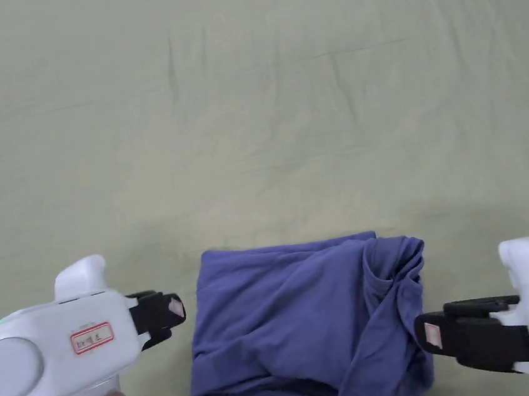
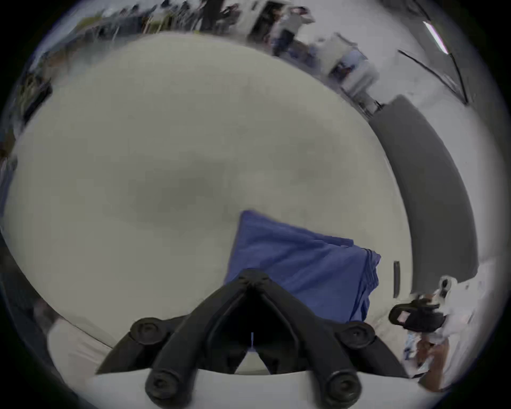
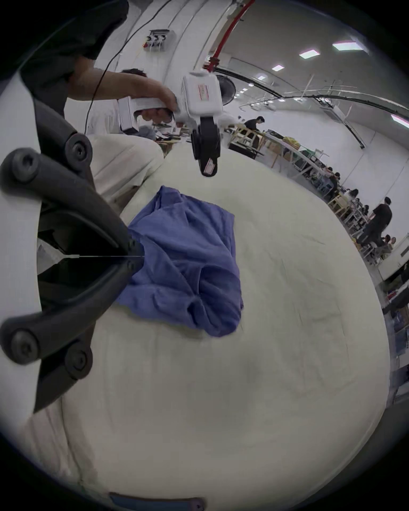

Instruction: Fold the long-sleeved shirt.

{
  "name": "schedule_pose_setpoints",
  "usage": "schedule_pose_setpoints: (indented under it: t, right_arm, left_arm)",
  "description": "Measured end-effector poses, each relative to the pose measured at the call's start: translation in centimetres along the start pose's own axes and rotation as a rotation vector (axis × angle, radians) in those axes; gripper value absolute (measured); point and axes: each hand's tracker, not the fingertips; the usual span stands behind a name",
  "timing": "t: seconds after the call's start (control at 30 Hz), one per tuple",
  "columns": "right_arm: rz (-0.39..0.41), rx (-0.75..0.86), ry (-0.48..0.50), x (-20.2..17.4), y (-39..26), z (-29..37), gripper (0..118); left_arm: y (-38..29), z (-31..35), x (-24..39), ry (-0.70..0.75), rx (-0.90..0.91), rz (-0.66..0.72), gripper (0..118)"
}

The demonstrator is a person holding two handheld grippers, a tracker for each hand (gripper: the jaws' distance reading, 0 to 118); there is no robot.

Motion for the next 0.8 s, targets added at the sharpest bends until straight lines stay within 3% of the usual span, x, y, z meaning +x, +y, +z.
schedule_pose_setpoints:
  t: [0.17,0.23,0.3,0.37,0.53,0.57,0.6,0.63,0.8]
  right_arm:
    - [0.002,-0.014,-0.014,-2.0,2.8,-5.2,3]
    - [-0.029,-0.073,-0.145,-1.6,3.7,-8.0,3]
    - [0.006,-0.162,-0.294,-0.5,3.4,-10.9,3]
    - [0.011,-0.12,-0.214,0.5,2.7,-11.2,3]
    - [0.008,-0.102,-0.186,1.1,2.4,-9.8,3]
    - [-0.006,-0.097,-0.171,1.4,2.4,-9.8,3]
    - [-0.022,-0.096,-0.156,1.8,2.4,-9.7,3]
    - [-0.029,-0.098,-0.144,2.0,2.5,-9.7,3]
    - [-0.055,-0.101,-0.064,3.3,2.6,-9.4,3]
  left_arm:
    - [-1.0,-1.2,-0.3,0.004,-0.029,0.003,0]
    - [-1.1,-1.6,0.4,-0.012,-0.041,0.002,0]
    - [-0.7,-1.8,0.4,-0.007,-0.045,-0.013,0]
    - [-0.4,-2.0,0.5,-0.014,-0.049,-0.019,0]
    - [0.7,-3.4,-0.8,-0.06,-0.058,-0.013,4]
    - [0.7,-3.8,-0.7,-0.092,-0.07,-0.013,46]
    - [0.9,-4.5,-1.0,-0.115,-0.078,-0.015,109]
    - [1.0,-5.6,-1.2,-0.112,-0.126,-0.007,118]
    - [4.1,-6.6,-1.6,-0.244,-0.192,0.066,118]
